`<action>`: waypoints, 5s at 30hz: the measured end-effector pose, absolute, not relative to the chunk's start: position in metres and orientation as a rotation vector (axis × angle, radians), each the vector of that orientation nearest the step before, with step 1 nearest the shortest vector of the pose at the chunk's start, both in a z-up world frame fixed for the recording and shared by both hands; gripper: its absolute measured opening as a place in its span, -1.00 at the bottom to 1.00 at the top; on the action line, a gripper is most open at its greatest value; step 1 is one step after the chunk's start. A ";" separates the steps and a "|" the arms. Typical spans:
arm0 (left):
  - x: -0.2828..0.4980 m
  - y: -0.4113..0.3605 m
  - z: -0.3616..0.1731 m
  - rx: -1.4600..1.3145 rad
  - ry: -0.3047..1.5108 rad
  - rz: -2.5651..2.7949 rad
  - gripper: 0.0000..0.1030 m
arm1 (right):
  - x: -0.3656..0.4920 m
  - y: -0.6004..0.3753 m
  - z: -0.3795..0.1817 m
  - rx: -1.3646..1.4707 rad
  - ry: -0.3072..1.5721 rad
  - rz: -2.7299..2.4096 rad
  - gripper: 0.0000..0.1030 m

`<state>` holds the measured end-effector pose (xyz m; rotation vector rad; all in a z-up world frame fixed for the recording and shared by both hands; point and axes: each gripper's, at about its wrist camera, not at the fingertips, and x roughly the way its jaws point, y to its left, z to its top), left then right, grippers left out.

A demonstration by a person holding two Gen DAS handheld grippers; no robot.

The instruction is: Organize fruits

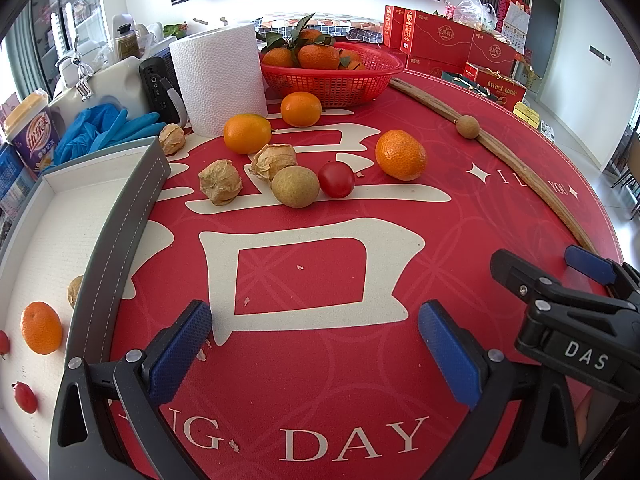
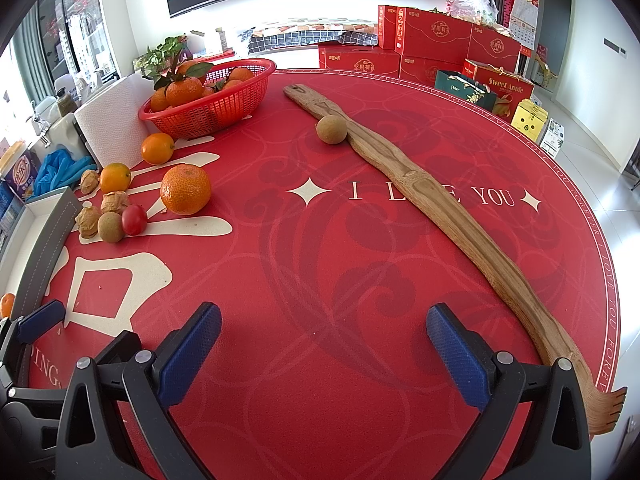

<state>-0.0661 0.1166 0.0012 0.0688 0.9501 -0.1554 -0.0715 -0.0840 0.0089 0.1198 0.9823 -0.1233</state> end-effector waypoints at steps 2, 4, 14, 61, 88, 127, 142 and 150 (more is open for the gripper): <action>-0.066 0.117 0.001 0.069 0.950 -0.155 0.99 | -0.071 -0.084 0.009 0.120 0.982 -0.123 1.00; -0.066 0.117 0.001 0.069 0.950 -0.155 0.99 | -0.071 -0.084 0.009 0.120 0.982 -0.123 1.00; -0.066 0.117 0.001 0.069 0.950 -0.155 0.99 | -0.072 -0.085 0.009 0.108 0.991 -0.147 1.00; 0.007 0.134 0.017 -0.208 1.022 -0.086 0.09 | -0.038 -0.099 0.015 0.180 0.987 0.221 -0.27; -0.091 0.226 0.073 -0.037 0.790 0.063 -0.40 | -0.054 -0.024 0.035 0.114 0.998 0.355 -0.27; -0.118 0.344 0.014 -0.169 0.880 0.283 -0.16 | -0.017 0.194 0.051 -0.107 0.992 0.573 -0.26; -0.138 0.273 0.069 -0.105 0.758 0.013 0.63 | -0.033 0.089 0.066 0.093 0.970 0.400 0.98; -0.111 0.161 0.043 -0.025 0.902 -0.172 0.64 | -0.054 -0.033 0.032 0.205 1.046 0.112 0.98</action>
